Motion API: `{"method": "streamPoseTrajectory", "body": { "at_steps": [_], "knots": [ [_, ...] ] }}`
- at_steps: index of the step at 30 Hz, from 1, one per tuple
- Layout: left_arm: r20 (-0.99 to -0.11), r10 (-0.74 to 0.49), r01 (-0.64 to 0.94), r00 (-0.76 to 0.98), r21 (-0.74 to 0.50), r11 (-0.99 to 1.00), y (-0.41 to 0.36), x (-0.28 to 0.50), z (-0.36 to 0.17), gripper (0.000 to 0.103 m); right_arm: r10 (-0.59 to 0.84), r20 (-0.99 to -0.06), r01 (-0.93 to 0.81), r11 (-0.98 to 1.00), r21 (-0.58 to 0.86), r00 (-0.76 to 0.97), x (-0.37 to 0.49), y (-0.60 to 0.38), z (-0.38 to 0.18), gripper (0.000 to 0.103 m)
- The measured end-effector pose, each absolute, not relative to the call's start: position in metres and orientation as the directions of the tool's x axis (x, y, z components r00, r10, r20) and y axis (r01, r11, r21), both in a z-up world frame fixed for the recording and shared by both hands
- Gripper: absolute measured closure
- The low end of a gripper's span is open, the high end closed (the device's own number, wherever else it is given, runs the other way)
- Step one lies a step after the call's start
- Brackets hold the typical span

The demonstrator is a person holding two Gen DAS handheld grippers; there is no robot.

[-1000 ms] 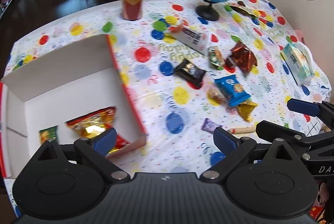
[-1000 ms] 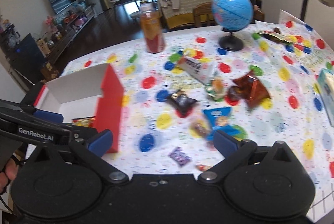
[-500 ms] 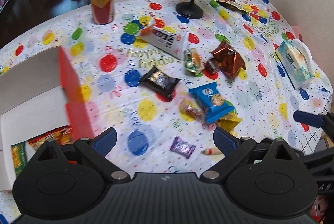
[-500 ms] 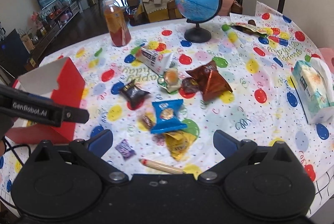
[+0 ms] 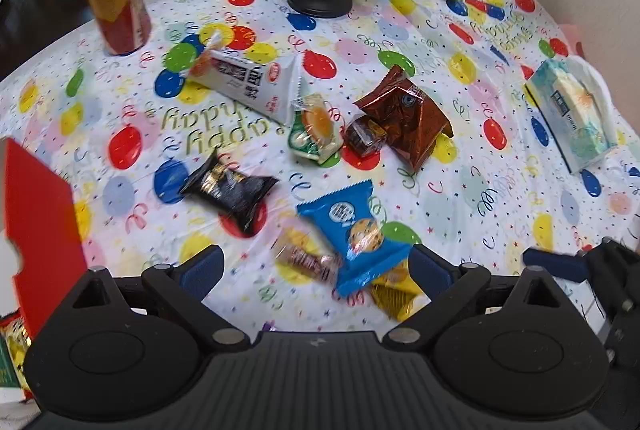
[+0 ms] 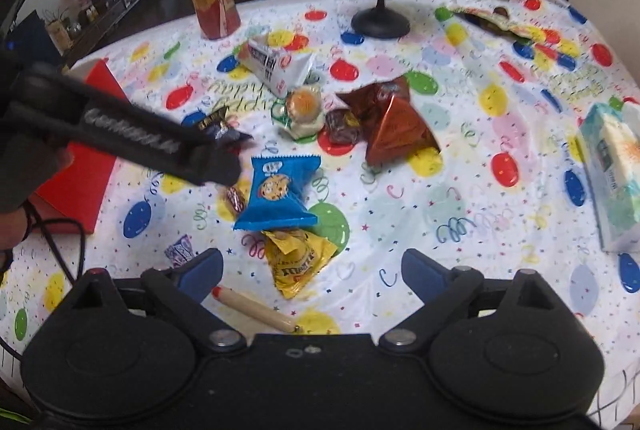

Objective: Organize snacks
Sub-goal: 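Grasp the blue cookie packet with the left gripper while the right grasps the yellow candy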

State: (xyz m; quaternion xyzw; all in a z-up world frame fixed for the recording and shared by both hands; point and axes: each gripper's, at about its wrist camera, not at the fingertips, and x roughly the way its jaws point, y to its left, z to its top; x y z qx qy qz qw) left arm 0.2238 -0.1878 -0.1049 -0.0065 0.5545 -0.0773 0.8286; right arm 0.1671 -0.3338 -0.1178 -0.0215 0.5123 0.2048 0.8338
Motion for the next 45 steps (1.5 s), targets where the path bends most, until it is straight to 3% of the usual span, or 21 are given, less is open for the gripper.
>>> {"method": "streamPoseTrajectory", "body": {
  "at_steps": [12,14,18,21,25,33,45],
  "knots": [
    [-0.957,-0.106,0.048,0.271,-0.096,0.994,-0.206,0.267,-0.152,0.005,0.344,-0.886,-0.401,0.893,0.205,0.313,0.189,-0.318,-0.156,0.037],
    [-0.961,-0.109,0.044,0.253,-0.101,0.994,-0.207,0.270,-0.157,0.011,0.346,-0.888,-0.404,0.891,0.209,0.304,0.191,-0.316,-0.160,0.046],
    [-0.965,-0.119,0.047,0.233,-0.111,0.993,-0.213,0.273,-0.164,0.017,0.365,-0.885,-0.407,0.884,0.232,0.288,0.194,-0.312,-0.166,0.053],
    [-0.969,-0.130,0.041,0.210,-0.124,0.991,-0.214,0.275,-0.169,0.032,0.372,-0.886,-0.398,0.884,0.246,0.278,0.196,-0.312,-0.170,0.061],
    [-0.968,-0.144,0.024,0.204,-0.143,0.989,-0.212,0.276,-0.170,0.044,0.373,-0.888,-0.385,0.887,0.256,0.269,0.197,-0.314,-0.172,0.071],
    [-0.962,-0.161,0.041,0.219,-0.155,0.987,-0.211,0.273,-0.167,0.064,0.390,-0.882,-0.374,0.884,0.279,0.264,0.196,-0.318,-0.171,0.080],
    [-0.946,-0.166,0.006,0.277,-0.171,0.985,-0.185,0.260,-0.132,0.065,0.423,-0.853,-0.378,0.876,0.300,0.304,0.184,-0.321,-0.141,0.081]
  ]
}}
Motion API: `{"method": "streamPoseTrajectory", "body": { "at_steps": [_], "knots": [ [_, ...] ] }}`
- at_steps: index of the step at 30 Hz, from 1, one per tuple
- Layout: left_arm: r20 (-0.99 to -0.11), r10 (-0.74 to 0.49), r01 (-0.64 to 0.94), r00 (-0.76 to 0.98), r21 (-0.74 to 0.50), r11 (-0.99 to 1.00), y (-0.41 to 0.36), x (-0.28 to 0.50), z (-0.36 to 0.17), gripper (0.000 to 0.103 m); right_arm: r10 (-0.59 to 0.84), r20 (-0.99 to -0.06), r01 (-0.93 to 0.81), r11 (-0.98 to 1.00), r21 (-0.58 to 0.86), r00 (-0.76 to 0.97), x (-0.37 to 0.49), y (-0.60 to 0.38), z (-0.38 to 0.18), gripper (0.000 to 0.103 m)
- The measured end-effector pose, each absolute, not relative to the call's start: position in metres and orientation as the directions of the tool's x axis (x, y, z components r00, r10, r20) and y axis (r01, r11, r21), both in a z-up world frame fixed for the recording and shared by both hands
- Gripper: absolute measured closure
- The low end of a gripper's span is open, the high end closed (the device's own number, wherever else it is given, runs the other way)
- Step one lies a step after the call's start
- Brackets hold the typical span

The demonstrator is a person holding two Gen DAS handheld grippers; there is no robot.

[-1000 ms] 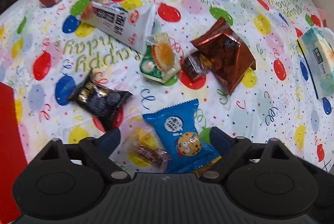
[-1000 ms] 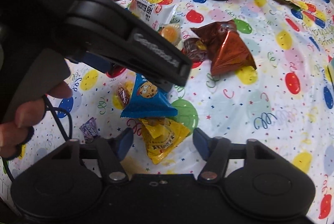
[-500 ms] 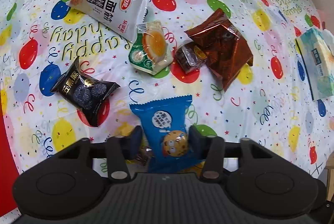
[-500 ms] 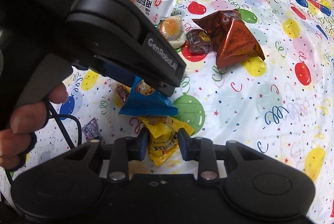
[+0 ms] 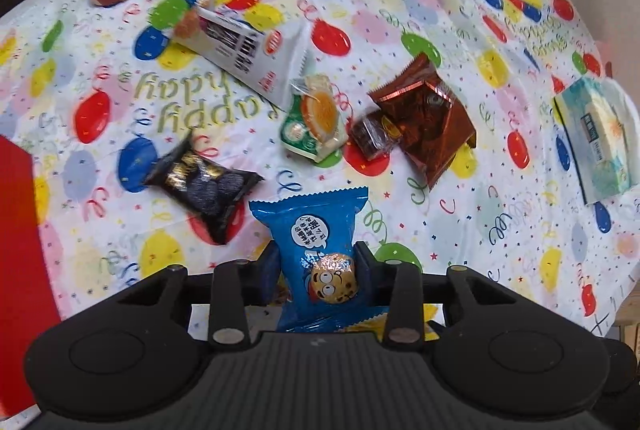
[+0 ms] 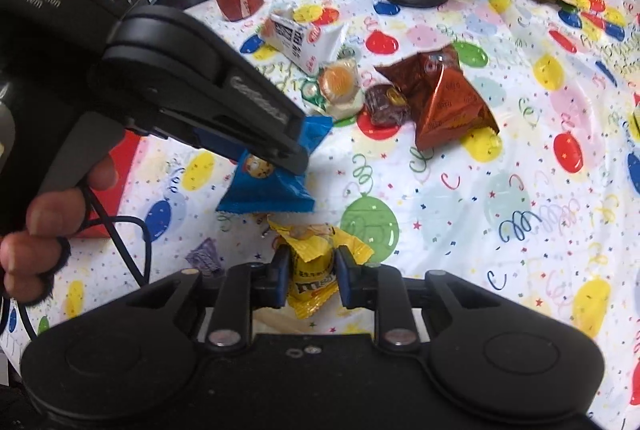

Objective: Organize snacks
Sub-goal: 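Grasp the blue cookie packet with the left gripper while the right grasps the yellow candy, then carry both snacks into the cardboard box and release them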

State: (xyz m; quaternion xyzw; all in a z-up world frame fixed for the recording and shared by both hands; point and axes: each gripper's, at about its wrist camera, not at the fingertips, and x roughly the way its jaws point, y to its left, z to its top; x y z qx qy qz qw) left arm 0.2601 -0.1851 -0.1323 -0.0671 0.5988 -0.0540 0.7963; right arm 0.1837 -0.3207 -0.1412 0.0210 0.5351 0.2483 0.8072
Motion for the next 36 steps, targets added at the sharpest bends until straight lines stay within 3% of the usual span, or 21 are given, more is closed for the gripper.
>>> {"method": "streamPoseTrajectory", "body": {
  "at_steps": [16,36],
  "knots": [
    [-0.912,-0.161,-0.023,0.378,-0.183,0.983,-0.126,0.200,-0.063,0.065,0.454,-0.824,-0.407,0.860,0.307,0.339,0.157,-0.302,-0.080,0.081],
    [-0.900,-0.072,-0.146,0.430,-0.148,0.978,0.010,0.117,-0.024,0.065,0.552,-0.781,-0.569,0.757,0.323,0.292,0.122,-0.175,-0.024,0.081]
  ]
}}
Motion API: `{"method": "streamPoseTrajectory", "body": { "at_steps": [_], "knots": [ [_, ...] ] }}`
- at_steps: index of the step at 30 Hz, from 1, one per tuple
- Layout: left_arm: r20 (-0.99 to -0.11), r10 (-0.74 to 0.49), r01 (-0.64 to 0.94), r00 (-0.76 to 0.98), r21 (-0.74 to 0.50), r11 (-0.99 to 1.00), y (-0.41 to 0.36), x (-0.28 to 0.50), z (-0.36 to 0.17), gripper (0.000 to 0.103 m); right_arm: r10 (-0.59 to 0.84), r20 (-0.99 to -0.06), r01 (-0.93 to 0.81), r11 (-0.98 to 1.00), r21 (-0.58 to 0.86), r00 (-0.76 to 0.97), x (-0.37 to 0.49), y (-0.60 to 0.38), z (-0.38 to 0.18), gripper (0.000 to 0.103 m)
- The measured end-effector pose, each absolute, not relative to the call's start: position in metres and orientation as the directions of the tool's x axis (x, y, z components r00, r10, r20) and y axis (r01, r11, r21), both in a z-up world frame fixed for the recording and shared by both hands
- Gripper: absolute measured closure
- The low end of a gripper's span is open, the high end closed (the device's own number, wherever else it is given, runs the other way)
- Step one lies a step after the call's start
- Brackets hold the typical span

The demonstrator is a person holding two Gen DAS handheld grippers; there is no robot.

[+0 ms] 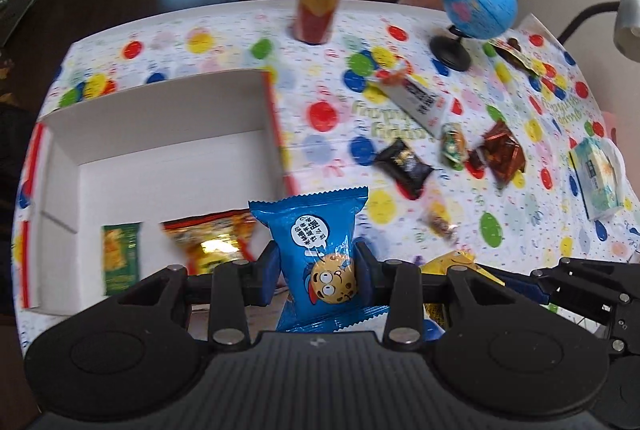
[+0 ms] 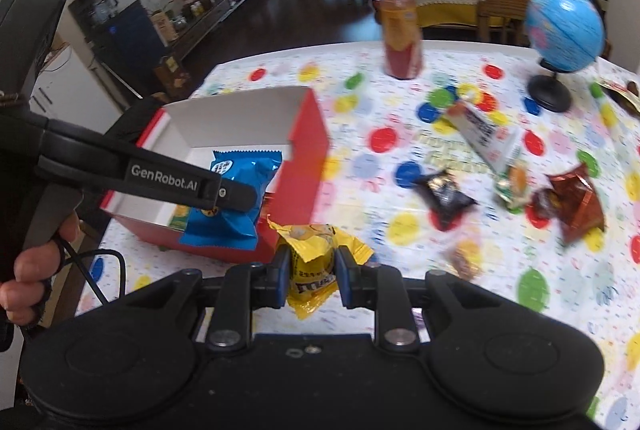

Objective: Organize snacks
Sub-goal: 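Carry both snacks into the cardboard box and release them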

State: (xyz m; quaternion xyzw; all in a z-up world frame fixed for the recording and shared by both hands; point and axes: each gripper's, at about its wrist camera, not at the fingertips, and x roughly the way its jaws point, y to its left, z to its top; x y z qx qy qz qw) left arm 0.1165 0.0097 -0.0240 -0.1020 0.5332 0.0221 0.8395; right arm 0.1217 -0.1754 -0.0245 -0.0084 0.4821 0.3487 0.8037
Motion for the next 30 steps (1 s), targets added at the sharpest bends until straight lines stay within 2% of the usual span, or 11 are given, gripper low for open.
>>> {"method": "streamPoseTrajectory", "body": {
  "at_steps": [17,30],
  "knots": [
    [-0.911,0.013,-0.245,0.412,-0.097,0.965,0.118,0.092,-0.029,0.065,0.561,-0.792,-0.610,0.723,0.325,0.242,0.120,-0.073,-0.029,0.081],
    [-0.947,0.043,-0.280,0.318,-0.050,0.959,0.174,0.112,-0.077,0.065,0.484,-0.842,-0.566,0.774,0.286,0.237,0.155,-0.012,-0.067,0.081]
  ]
}}
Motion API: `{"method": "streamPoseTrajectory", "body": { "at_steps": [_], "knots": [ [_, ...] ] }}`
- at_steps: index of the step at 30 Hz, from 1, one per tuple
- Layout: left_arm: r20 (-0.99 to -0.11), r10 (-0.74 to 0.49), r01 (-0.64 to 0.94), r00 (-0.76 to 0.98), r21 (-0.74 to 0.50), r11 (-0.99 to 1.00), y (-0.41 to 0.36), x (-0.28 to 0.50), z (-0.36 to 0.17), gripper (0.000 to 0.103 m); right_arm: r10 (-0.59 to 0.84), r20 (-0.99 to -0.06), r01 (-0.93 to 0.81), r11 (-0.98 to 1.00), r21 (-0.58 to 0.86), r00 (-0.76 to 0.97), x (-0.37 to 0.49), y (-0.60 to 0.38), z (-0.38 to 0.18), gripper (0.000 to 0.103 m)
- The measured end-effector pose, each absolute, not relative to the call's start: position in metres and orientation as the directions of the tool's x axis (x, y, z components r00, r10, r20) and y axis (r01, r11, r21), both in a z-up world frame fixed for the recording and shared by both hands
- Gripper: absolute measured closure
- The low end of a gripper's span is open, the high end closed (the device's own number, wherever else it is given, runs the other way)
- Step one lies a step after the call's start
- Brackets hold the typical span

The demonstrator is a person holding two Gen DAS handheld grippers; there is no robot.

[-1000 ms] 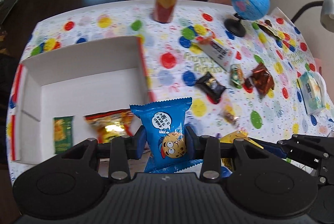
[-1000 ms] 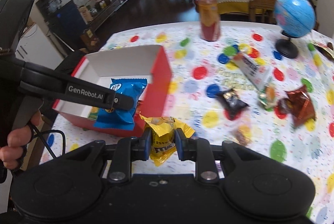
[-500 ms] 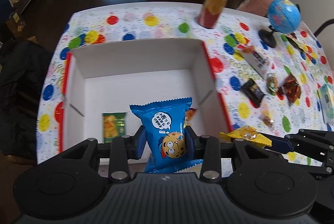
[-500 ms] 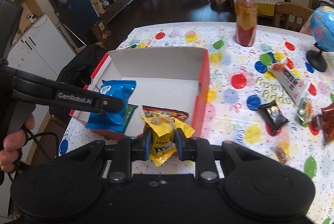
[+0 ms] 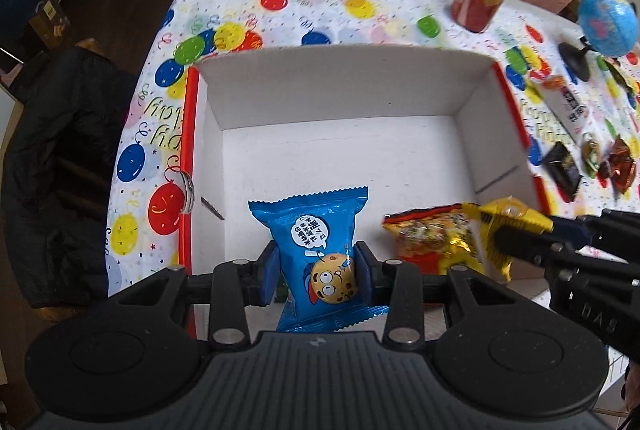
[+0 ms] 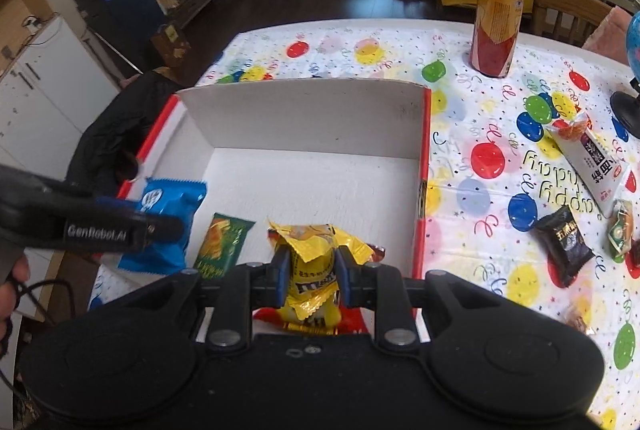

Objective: Organize snacks
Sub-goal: 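Carry both snacks into the cardboard box and release them, then withdraw both grippers from the box toward the remaining snacks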

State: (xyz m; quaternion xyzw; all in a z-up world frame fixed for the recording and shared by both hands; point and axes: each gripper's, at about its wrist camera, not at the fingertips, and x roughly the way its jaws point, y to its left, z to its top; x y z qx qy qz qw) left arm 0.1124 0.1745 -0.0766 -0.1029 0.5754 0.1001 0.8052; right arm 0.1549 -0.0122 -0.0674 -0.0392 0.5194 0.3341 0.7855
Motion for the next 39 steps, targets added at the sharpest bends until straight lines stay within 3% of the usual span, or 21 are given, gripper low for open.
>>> {"method": "streamPoseTrajectory", "body": {
  "at_steps": [20,30,39],
  "knots": [
    [-0.978,0.011,-0.217,0.208,-0.035,0.975,0.172,0.146,-0.130,0.064,0.403,-0.891,-0.532,0.811,0.243,0.208,0.187,0.018,-0.108,0.077],
    [-0.975,0.008,-0.245,0.223,-0.048,0.968,0.173,0.140,-0.119,0.060,0.409,-0.890,-0.520,0.815,0.256,0.203,0.182,0.011,-0.104,0.069],
    [-0.964,0.012,-0.250,0.267,-0.057,0.967,0.169,0.120,-0.100,0.059,0.430,-0.872,-0.538,0.805,0.252,0.235,0.166,0.001,-0.082,0.056]
  ]
}}
